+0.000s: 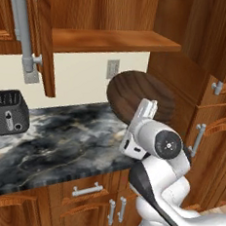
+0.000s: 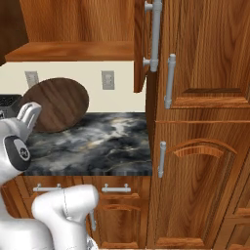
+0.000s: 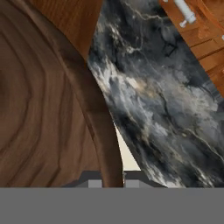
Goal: Move the bowls from the cabinet to the plates on the dining table.
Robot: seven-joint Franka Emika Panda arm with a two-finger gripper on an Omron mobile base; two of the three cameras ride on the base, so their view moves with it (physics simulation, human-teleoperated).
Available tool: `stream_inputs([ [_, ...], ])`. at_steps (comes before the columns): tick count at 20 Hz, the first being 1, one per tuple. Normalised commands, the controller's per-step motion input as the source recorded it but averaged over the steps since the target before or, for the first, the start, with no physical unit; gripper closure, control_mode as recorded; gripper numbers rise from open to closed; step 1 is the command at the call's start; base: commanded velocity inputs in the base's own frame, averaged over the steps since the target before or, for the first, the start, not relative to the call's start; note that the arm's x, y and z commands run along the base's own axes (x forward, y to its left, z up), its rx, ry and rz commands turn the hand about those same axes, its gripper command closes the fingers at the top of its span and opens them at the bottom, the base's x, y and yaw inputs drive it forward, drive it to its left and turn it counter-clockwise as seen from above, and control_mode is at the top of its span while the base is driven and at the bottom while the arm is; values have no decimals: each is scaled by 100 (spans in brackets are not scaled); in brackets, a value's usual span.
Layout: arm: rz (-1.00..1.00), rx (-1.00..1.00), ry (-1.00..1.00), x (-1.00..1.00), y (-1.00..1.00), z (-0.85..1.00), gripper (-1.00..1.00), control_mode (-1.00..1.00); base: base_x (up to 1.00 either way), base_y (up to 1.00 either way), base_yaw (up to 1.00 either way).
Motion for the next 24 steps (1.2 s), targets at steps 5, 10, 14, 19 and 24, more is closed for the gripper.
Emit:
stream_inputs([
  [5,5,-12,0,-21,-23,-46,100,-100,0,0,0],
  [10,4,-10,0,-2,-18,-44,100,-100,0,0,0],
  [14,6,-4,0,0,-32,-33,100,-100,0,0,0],
  [19,12,0,0,2,-64,-35,100,-100,0,0,0],
  [24,17,-2,3,20,-57,-48,100,-100,0,0,0],
])
